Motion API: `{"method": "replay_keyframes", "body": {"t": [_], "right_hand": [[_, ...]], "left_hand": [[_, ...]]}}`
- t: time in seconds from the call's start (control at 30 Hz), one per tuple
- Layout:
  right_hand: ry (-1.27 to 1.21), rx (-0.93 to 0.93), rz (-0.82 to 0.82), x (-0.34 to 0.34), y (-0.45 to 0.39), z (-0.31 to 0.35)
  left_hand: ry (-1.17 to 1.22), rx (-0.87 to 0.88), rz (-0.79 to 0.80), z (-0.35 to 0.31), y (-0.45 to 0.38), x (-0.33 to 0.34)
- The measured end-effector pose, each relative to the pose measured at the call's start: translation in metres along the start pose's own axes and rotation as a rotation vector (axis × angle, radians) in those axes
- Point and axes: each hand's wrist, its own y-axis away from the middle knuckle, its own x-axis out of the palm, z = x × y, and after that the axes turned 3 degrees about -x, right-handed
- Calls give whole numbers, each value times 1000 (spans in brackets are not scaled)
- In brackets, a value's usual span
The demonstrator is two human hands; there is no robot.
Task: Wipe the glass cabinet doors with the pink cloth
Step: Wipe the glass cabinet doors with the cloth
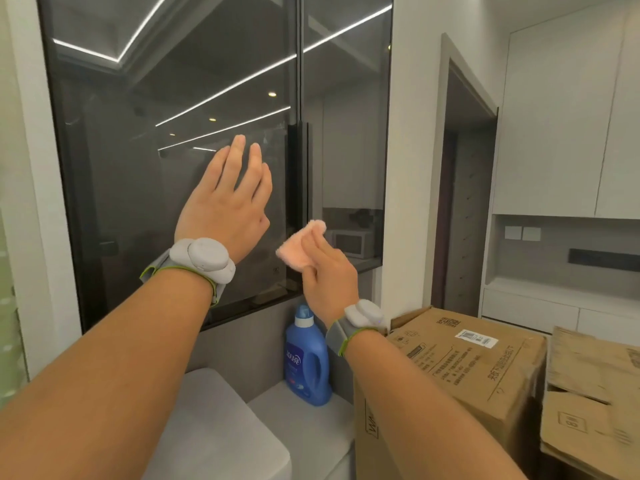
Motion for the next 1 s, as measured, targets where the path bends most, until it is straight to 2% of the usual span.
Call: {"method": "replay_keyframes", "body": {"t": [0.07,0.17,0.3,0.43,0.53,0.67,0.77,0.9,1.0], "right_hand": [[-80,84,-8,-8,12,-4],[-211,280,-122,-18,16,-9],[-445,428,-246,-39,-12,5],[-770,362,-137,-61,-52,24],[-851,327,-95,-70,-82,38],[-905,337,-156,-73,-122,51],[-868,330,-282,-69,-153,50],[-486,318,-296,-52,-176,47],[-275,161,-414,-33,-171,47]], "left_hand": [[5,-5,3,0,0,-1],[0,-3,13,0,0,-1],[-3,-2,20,1,-1,-2],[9,-6,19,0,0,-1],[24,-9,26,-1,1,1],[24,1,33,-2,1,0],[31,-1,24,-3,1,3],[14,16,11,0,0,9],[18,3,-24,0,-1,9]]}}
